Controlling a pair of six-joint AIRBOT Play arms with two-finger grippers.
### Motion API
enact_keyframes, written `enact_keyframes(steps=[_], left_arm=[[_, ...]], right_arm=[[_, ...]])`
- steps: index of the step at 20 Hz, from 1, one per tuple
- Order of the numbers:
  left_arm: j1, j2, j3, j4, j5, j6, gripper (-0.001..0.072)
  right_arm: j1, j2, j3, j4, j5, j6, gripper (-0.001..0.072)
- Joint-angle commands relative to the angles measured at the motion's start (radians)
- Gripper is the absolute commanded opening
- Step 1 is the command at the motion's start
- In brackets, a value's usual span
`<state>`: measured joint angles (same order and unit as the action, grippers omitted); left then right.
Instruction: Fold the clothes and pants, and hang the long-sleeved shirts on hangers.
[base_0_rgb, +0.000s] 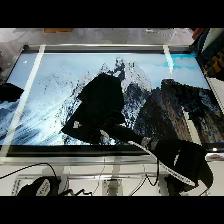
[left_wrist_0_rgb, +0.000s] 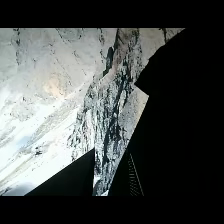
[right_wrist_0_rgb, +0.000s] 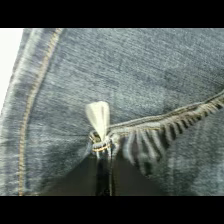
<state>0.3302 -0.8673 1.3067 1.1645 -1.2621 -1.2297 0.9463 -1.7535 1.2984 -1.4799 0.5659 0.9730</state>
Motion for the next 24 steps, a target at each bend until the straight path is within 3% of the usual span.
enact_keyframes(steps=[1,7,13,17,19,24], left_arm=[[0.000,0.000,0.000,-0.089,0.000,-0.001,0.0230],[0.000,0.000,0.000,-0.144,0.001,0.000,0.0230],[0.000,-0.053,0.000,-0.140,0.001,0.087,0.0230],[0.000,-0.143,-0.001,-0.145,-0.043,0.086,0.0230],[0.000,-0.174,-0.033,-0.171,-0.064,0.086,0.0230],[0.000,-0.177,-0.299,-0.357,-0.058,0.164,0.0230]], right_arm=[[-0.012,0.000,0.021,-0.023,0.003,0.002,0.0039],[-0.111,0.146,0.151,-0.077,0.014,0.019,0.0038],[-0.433,0.392,0.212,-0.077,0.028,0.304,0.0038],[-0.745,0.499,0.212,-0.076,0.207,0.451,0.0038],[-0.925,0.501,0.211,-0.076,0.313,0.459,0.0038],[-1.311,0.486,0.127,-0.037,0.544,0.566,0.0037]])
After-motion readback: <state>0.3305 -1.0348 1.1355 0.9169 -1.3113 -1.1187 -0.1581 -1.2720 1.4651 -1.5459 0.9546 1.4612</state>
